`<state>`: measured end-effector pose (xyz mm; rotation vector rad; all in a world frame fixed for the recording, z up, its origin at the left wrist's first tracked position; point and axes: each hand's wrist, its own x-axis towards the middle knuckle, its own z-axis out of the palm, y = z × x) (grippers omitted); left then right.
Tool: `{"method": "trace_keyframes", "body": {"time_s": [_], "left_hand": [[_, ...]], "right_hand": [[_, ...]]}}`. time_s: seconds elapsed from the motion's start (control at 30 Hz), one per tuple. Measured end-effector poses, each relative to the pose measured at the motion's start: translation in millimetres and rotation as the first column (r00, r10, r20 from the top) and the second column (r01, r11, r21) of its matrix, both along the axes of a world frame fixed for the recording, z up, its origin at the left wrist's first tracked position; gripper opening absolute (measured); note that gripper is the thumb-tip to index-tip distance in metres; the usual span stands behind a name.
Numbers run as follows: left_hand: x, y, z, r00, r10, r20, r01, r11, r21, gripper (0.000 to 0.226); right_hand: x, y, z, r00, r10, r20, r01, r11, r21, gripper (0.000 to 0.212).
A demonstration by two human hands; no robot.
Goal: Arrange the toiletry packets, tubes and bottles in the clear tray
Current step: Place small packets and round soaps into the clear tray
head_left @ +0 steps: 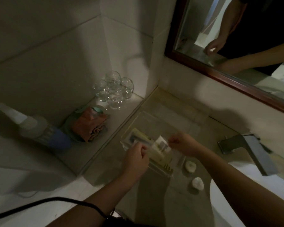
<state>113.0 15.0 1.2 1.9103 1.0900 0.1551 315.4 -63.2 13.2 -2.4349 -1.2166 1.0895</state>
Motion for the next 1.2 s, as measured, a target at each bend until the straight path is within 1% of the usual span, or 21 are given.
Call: {"method": "trace_keyframes", "body": {"time_s": [0.07, 0.13, 0.2, 0.27, 0.33, 0.37, 0.4, 0.43, 0.53, 0.6, 0.77, 0.8, 0.83, 0.87, 0.93, 1.0, 1.03, 1.07, 1.1, 1.13, 1.2], "left_hand": [[-4.3, 2.0, -1.2, 0.991, -0.132, -0.015, 0.132, 0.967, 0.22, 0.013], [-4.9, 3.6, -2.0, 0.948, -0.313, -0.057, 0.313, 0.884, 0.347, 0.032], [-3.1, 3.4, -5.4, 0.875, -0.464, -0.139, 0.479, 0.787, 0.39, 0.047], [-1.6, 0.0, -11.5, 0.792, -0.564, -0.233, 0.606, 0.685, 0.404, 0.048], [-1.0, -5.5, -16.0, 0.715, -0.627, -0.309, 0.694, 0.58, 0.427, 0.048], [-1.3, -8.5, -16.6, 0.684, -0.643, -0.346, 0.726, 0.551, 0.412, 0.047], [-1.6, -11.0, -17.0, 0.663, -0.651, -0.37, 0.747, 0.542, 0.385, 0.046], [-1.8, -12.7, -15.4, 0.662, -0.649, -0.376, 0.749, 0.55, 0.369, 0.045], [-0.3, -14.9, -12.3, 0.691, -0.623, -0.366, 0.723, 0.587, 0.365, 0.045], [1.0, -14.8, -13.8, 0.676, -0.623, -0.394, 0.737, 0.563, 0.375, 0.045], [1.6, -15.6, -15.2, 0.605, -0.644, -0.469, 0.796, 0.494, 0.349, 0.047], [1.0, -15.7, -13.9, 0.608, -0.651, -0.454, 0.794, 0.504, 0.34, 0.048], [0.3, -15.8, -11.5, 0.639, -0.651, -0.409, 0.769, 0.543, 0.338, 0.047], [0.6, -15.5, -9.1, 0.698, -0.634, -0.334, 0.716, 0.606, 0.347, 0.046], [5.4, -14.1, -2.9, 0.842, -0.516, -0.157, 0.531, 0.744, 0.406, 0.047], [15.9, -10.6, 5.5, 0.93, -0.357, -0.09, 0.359, 0.826, 0.433, 0.044], [21.9, -7.6, 8.6, 0.951, -0.294, -0.092, 0.306, 0.869, 0.388, 0.04], [27.8, -5.1, 11.9, 0.967, -0.237, -0.097, 0.255, 0.916, 0.31, 0.035], [32.8, -1.9, 14.8, 0.977, -0.183, -0.108, 0.203, 0.953, 0.225, 0.029], [36.3, 1.5, 14.7, 0.984, -0.141, -0.111, 0.158, 0.975, 0.157, 0.024], [40.3, 6.8, 13.5, 0.984, -0.125, -0.128, 0.134, 0.989, 0.06, 0.017]], "right_hand": [[-1.3, -0.2, -6.3, 0.996, 0.084, 0.032, -0.083, 0.996, -0.03, 0.013], [-6.3, 3.9, -12.2, 0.988, 0.139, 0.065, -0.137, 0.99, -0.043, 0.012], [-9.8, 8.1, -17.0, 0.983, 0.167, 0.076, -0.164, 0.985, -0.051, 0.012], [-11.5, 10.5, -20.2, 0.974, 0.203, 0.098, -0.197, 0.978, -0.07, 0.011], [-11.8, 11.0, -23.1, 0.962, 0.249, 0.112, -0.239, 0.966, -0.097, 0.011], [-11.6, 10.5, -24.9, 0.959, 0.261, 0.113, -0.25, 0.963, -0.101, 0.011], [-11.2, 9.7, -25.7, 0.959, 0.258, 0.114, -0.248, 0.964, -0.092, 0.011], [-10.0, 8.7, -26.8, 0.964, 0.242, 0.112, -0.234, 0.969, -0.077, 0.011], [-7.0, 5.5, -27.0, 0.97, 0.21, 0.12, -0.207, 0.978, -0.041, 0.011], [-7.4, 3.3, -27.7, 0.967, 0.215, 0.136, -0.211, 0.976, -0.045, 0.01], [-9.0, -1.3, -30.9, 0.97, 0.195, 0.147, -0.19, 0.981, -0.05, 0.009], [-8.5, -2.1, -30.4, 0.968, 0.198, 0.155, -0.194, 0.98, -0.04, 0.008], [-8.1, -2.1, -28.4, 0.966, 0.198, 0.165, -0.196, 0.98, -0.03, 0.008], [-7.7, -1.7, -24.5, 0.962, 0.204, 0.181, -0.204, 0.979, -0.018, 0.009], [-7.4, 2.1, -12.2, 0.932, 0.255, 0.258, -0.269, 0.963, 0.022, 0.01], [-9.7, 8.4, 2.6, 0.855, 0.32, 0.408, -0.396, 0.911, 0.115, 0.012], [-10.7, 11.7, 6.7, 0.798, 0.347, 0.493, -0.483, 0.858, 0.176, 0.011], [-12.5, 15.3, 10.1, 0.737, 0.376, 0.562, -0.564, 0.8, 0.203, 0.009], [-14.6, 18.5, 12.2, 0.683, 0.411, 0.604, -0.62, 0.763, 0.182, 0.008], [-15.8, 20.6, 12.5, 0.653, 0.431, 0.623, -0.644, 0.749, 0.157, 0.009], [-16.2, 19.4, 12.2, 0.659, 0.419, 0.625, -0.634, 0.756, 0.162, 0.01]]}}
